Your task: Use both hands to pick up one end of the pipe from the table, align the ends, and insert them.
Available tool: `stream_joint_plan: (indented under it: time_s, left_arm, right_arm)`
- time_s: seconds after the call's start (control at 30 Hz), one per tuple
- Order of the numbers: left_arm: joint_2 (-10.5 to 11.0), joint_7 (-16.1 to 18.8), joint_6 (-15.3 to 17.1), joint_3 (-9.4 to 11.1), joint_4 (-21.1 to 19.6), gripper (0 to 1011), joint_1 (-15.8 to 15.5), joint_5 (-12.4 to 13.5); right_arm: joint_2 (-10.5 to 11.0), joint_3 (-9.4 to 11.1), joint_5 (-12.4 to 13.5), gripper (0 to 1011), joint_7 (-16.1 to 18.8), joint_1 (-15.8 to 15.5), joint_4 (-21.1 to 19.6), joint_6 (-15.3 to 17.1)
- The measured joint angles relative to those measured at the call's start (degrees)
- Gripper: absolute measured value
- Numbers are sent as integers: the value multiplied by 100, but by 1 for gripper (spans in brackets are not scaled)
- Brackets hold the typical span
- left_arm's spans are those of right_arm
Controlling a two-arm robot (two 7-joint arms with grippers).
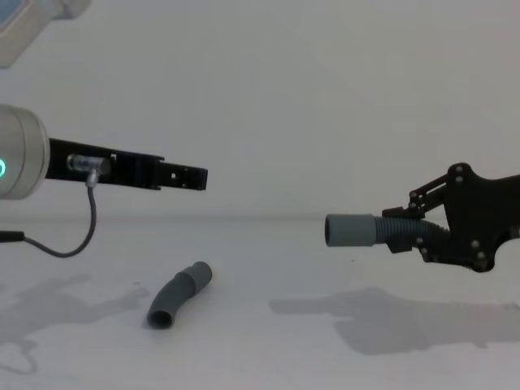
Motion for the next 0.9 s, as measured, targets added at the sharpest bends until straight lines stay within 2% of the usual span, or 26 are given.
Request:
stream_joint_plan:
  time_s: [0.23,0.7,0.9]
  left_arm:
    - [-29,-106,41,104,250,1001,-108,69]
    - [-294,-62,-65,234,705,1001,-227,210]
    - [-402,-15,41,263,830,1001,-292,242]
  right_arm:
    - [0,0,0,233,0,0,0,0]
    - [0,0,0,233,0,0,0,0]
    - [0,0,0,233,0,0,0,0]
